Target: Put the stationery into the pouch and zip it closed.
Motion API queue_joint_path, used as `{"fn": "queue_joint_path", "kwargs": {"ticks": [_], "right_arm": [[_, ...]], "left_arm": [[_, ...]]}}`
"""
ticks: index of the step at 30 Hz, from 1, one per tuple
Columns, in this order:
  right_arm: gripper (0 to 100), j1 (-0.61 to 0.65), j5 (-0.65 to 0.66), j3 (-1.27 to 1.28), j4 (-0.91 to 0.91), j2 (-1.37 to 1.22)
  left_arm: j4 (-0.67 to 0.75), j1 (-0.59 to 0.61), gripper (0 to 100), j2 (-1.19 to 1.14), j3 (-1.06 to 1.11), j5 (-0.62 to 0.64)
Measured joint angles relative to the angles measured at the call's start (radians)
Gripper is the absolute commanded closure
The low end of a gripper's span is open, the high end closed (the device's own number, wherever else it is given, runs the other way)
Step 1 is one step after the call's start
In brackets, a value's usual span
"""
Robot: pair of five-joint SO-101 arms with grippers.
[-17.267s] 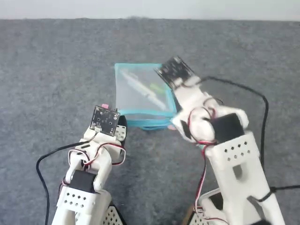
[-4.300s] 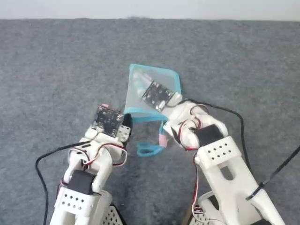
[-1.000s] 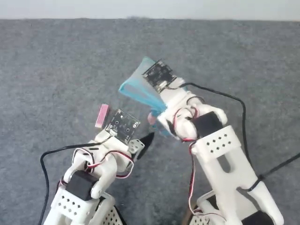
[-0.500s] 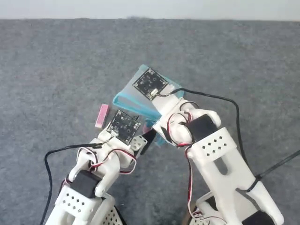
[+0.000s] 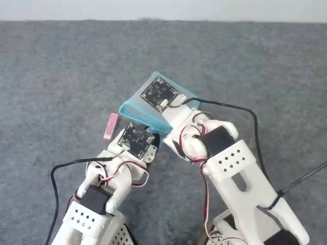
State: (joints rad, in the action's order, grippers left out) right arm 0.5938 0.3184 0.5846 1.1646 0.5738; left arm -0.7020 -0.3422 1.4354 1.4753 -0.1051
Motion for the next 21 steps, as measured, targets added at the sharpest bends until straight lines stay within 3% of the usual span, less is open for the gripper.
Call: {"fn": "queue_joint_path", "kwargs": {"ticks": [21], "right_arm": [[99.3,-0.087,0.043,0.077,-0.098,0.003]], "left_arm": [[0.000,0.226,99,0.000,0.000,-0.031]]}}
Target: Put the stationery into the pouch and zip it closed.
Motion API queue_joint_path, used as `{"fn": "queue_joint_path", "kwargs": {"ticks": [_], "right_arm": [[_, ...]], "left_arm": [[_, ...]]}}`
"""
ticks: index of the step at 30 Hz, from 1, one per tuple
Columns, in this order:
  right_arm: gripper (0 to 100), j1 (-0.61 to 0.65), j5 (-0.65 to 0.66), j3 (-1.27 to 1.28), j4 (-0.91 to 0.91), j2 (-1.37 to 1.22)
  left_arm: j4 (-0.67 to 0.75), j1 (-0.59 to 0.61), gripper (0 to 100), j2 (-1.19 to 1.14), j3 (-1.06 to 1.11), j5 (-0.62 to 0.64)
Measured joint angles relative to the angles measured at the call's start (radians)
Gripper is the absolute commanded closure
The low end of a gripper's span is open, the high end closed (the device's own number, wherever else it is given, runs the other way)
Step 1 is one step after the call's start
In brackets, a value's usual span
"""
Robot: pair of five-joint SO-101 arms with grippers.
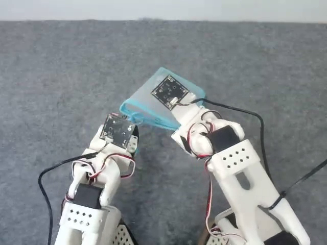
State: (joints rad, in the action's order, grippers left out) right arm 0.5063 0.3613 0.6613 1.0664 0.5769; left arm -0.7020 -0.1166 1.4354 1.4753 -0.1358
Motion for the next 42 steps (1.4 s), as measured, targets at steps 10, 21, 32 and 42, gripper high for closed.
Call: {"fn": "queue_joint_path", "kwargs": {"ticks": [10,21,32,42], "right_arm": [[99.3,-0.080,0.038,0.000,0.002,0.000],[99.3,-0.259,0.106,0.000,0.000,0.000],[99.1,-0.301,0.109,-0.002,0.021,0.002],[68.2,-0.301,0.061,0.003,0.140,0.035]], "left_arm": [[0.000,0.086,99,0.000,0.000,0.000],[0.018,0.097,99,0.000,0.000,0.000],[0.018,0.092,90,0.000,0.000,0.000],[0.006,0.066,67,0.009,0.000,0.000]]}}
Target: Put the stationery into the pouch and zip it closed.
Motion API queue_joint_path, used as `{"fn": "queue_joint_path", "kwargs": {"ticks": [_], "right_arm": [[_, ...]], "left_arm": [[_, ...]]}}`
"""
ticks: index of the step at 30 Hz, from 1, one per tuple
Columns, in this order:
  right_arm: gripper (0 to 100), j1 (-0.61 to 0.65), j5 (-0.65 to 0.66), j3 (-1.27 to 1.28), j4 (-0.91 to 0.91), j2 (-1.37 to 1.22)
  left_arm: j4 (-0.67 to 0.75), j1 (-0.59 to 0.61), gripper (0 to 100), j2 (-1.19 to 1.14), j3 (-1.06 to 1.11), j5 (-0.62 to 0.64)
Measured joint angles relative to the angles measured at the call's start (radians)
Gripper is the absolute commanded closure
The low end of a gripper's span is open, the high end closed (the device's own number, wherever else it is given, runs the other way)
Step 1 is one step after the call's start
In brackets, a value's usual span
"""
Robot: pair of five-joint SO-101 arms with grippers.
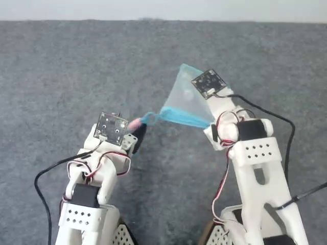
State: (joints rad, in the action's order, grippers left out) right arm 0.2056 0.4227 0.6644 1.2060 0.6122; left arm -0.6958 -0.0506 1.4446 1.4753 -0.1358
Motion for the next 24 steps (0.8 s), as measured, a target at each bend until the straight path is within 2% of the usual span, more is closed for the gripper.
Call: {"fn": "queue_joint_path", "kwargs": {"ticks": [3,11,18,24], "right_arm": [[67.4,-0.005,-0.008,0.014,0.005,0.075],[67.4,0.133,-0.009,0.133,0.005,0.325],[67.4,0.137,-0.049,0.193,0.035,0.551],[67.4,0.135,-0.057,0.310,0.035,0.715]], "left_arm": [[-0.028,0.012,67,0.071,0.000,0.000],[-0.203,0.009,67,0.351,-0.002,0.020],[-0.204,0.014,67,0.354,-0.002,0.020],[-0.204,0.011,67,0.354,-0.002,0.112]]}}
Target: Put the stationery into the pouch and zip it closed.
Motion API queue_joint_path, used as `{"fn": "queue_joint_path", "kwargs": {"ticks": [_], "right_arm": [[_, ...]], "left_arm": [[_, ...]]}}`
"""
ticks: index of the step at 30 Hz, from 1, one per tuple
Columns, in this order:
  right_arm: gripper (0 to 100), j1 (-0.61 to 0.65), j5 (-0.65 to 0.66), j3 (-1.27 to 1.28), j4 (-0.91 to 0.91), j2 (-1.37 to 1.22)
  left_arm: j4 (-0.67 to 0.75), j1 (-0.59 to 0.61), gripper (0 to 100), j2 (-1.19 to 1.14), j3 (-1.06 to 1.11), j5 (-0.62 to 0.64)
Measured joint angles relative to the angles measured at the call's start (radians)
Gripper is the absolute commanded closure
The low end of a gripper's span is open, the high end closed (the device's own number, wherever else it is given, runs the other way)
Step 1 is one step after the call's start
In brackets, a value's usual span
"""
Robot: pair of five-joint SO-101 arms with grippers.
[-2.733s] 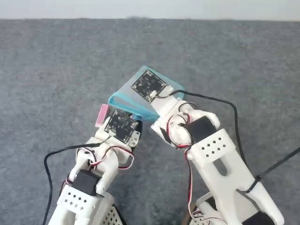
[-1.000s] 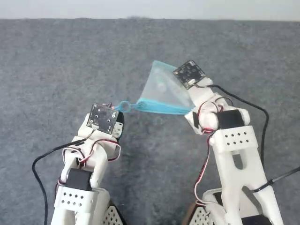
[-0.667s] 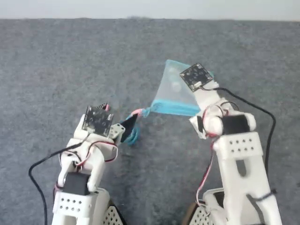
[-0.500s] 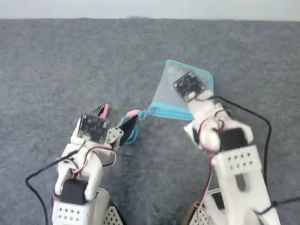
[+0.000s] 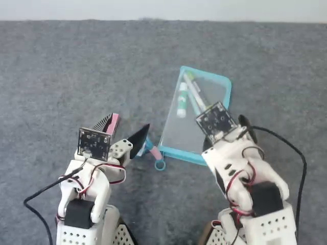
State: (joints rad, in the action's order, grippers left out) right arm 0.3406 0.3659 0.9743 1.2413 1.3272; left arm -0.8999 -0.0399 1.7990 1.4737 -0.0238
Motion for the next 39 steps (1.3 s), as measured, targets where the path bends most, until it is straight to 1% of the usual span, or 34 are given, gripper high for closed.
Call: {"fn": "queue_joint_path", "kwargs": {"ticks": [6,9,12,15,19,22,25,27,29,34,39], "right_arm": [[67.4,-0.008,0.006,0.127,0.000,0.141],[67.4,-0.075,0.008,0.169,0.000,0.222],[67.4,-0.135,0.008,0.238,0.000,0.264],[67.4,-0.209,0.008,0.269,0.000,0.336],[67.4,-0.310,0.006,0.313,0.000,0.402],[67.4,-0.334,0.006,0.365,0.000,0.459],[67.4,-0.342,0.008,0.400,0.000,0.474],[67.4,-0.344,0.008,0.407,0.000,0.474],[67.4,-0.344,0.008,0.425,0.000,0.477],[67.4,-0.344,0.008,0.525,-0.015,0.474],[67.3,-0.344,0.006,0.687,-0.144,0.470]], "left_arm": [[0.000,0.018,67,0.000,0.000,0.034],[0.000,0.094,67,0.000,-0.012,0.049],[0.000,0.161,67,0.000,-0.028,0.109],[0.000,0.183,67,0.000,-0.029,0.149],[0.000,0.184,67,0.000,-0.029,0.158],[0.057,0.184,67,0.000,0.031,0.164],[0.175,0.183,67,0.000,0.137,0.164],[0.278,0.184,67,0.000,0.209,0.164],[0.328,0.186,67,0.000,0.216,0.164],[0.351,0.184,67,0.000,0.218,0.164],[0.353,0.186,67,0.000,0.218,0.164]]}}
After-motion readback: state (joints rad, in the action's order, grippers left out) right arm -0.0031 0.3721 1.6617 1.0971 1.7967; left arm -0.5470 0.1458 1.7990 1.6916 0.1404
